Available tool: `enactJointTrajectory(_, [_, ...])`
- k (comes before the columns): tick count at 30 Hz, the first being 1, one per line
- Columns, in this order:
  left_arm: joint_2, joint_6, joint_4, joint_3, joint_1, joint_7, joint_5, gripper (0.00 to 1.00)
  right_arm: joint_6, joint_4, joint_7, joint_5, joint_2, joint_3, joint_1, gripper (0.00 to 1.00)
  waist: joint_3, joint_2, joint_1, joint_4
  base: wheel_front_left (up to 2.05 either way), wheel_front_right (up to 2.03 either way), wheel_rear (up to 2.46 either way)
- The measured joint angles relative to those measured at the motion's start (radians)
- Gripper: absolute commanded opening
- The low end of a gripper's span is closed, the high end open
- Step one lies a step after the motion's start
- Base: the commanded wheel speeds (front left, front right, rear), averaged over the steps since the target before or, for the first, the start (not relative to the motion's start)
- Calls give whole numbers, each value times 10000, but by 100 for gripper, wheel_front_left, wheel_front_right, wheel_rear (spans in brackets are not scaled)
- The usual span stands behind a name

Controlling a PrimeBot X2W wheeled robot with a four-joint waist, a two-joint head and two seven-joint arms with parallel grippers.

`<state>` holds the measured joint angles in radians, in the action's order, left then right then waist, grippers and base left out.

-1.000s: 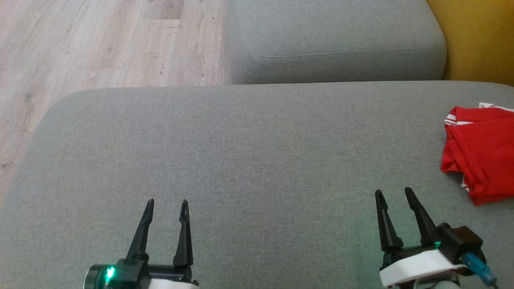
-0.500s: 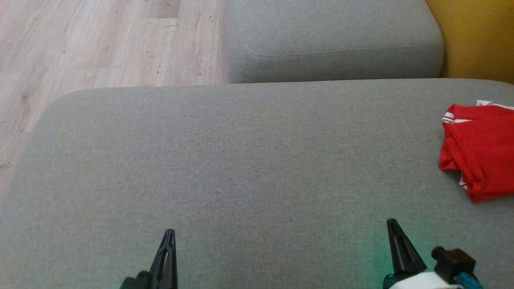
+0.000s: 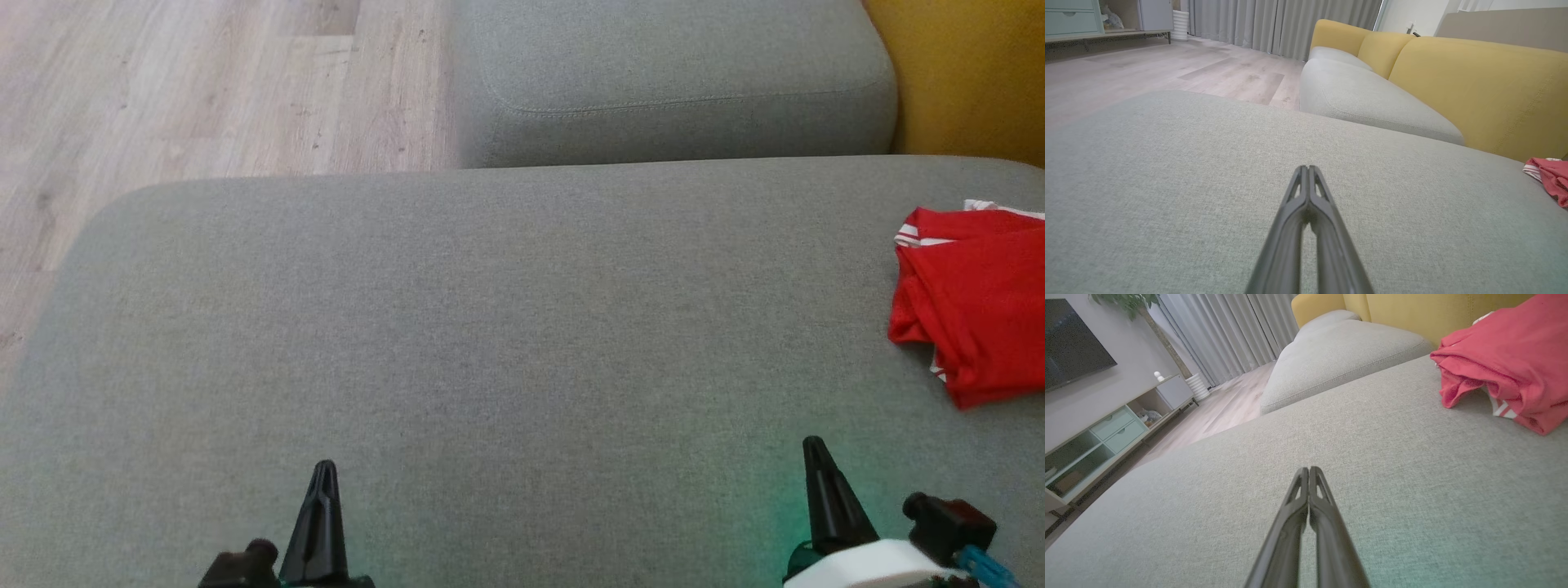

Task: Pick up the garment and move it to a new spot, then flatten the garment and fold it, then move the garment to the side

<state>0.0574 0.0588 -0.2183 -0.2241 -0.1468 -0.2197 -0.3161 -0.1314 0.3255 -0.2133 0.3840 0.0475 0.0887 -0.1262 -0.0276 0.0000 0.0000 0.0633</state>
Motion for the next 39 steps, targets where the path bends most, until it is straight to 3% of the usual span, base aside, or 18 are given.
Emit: enactJointTrajectory(39, [104, -690, -178, 838, 685, 1035, -5175, 0, 0, -146, 1083, 4834, 29, -642, 619, 0, 119, 0, 0, -244, 0, 0, 0])
